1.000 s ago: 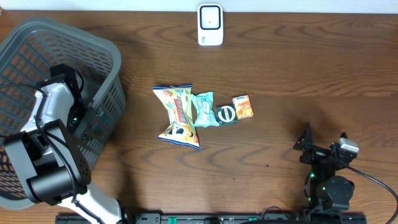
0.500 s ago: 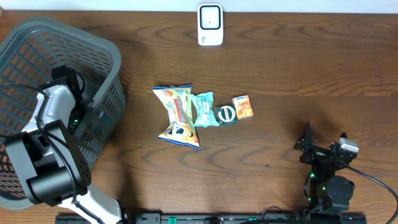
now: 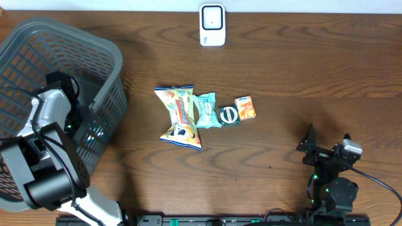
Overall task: Scan the item barcode
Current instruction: 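Reach the left gripper into the basket and grasp the blue Listerine bottle, then carry the Listerine bottle out and stand it right of the orange packet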
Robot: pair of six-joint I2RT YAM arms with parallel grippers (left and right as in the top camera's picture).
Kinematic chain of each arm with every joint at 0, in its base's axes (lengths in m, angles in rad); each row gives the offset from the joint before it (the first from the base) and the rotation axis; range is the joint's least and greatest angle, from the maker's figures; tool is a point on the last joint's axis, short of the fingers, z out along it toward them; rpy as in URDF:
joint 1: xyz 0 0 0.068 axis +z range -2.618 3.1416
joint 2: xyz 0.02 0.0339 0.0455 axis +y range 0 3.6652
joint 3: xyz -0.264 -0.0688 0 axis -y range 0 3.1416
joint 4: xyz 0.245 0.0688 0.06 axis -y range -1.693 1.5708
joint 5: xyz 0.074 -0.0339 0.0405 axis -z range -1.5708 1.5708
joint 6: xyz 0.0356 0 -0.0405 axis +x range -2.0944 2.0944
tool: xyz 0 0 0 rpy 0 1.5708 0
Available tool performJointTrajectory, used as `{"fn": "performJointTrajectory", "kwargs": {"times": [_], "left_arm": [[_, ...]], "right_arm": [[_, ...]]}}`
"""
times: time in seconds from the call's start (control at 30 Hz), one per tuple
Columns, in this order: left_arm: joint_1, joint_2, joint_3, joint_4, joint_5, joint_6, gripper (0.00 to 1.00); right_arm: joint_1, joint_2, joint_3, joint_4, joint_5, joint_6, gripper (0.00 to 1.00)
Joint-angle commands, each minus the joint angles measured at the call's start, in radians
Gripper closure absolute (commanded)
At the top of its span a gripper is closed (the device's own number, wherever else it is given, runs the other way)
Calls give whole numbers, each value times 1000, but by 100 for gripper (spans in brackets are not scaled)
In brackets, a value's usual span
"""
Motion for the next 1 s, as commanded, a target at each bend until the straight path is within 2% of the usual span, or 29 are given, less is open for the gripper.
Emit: {"fn": "performJointTrajectory", "kwargs": {"times": [0.0, 0.23, 0.4, 0.57, 0.73, 0.8, 0.97], "left_arm": [[10, -55, 10, -13, 1, 142, 70], [10, -279, 41, -12, 2, 243, 70], [10, -511, 42, -11, 36, 256, 70], [10, -699, 41, 35, 169, 286, 70], [-14, -865, 41, 167, 372, 433, 70], [-42, -926, 41, 217, 423, 481, 70], [-164, -997, 41, 261, 527, 487, 70]], "right_arm": [[8, -4, -1, -3, 6, 4, 1], [8, -4, -1, -3, 6, 4, 1], [8, -4, -1, -3, 5, 4, 1], [8, -4, -1, -3, 6, 4, 1], [8, -4, -1, -3, 6, 4, 1], [8, -4, -1, -3, 6, 4, 1], [8, -4, -1, -3, 6, 4, 1]]}}
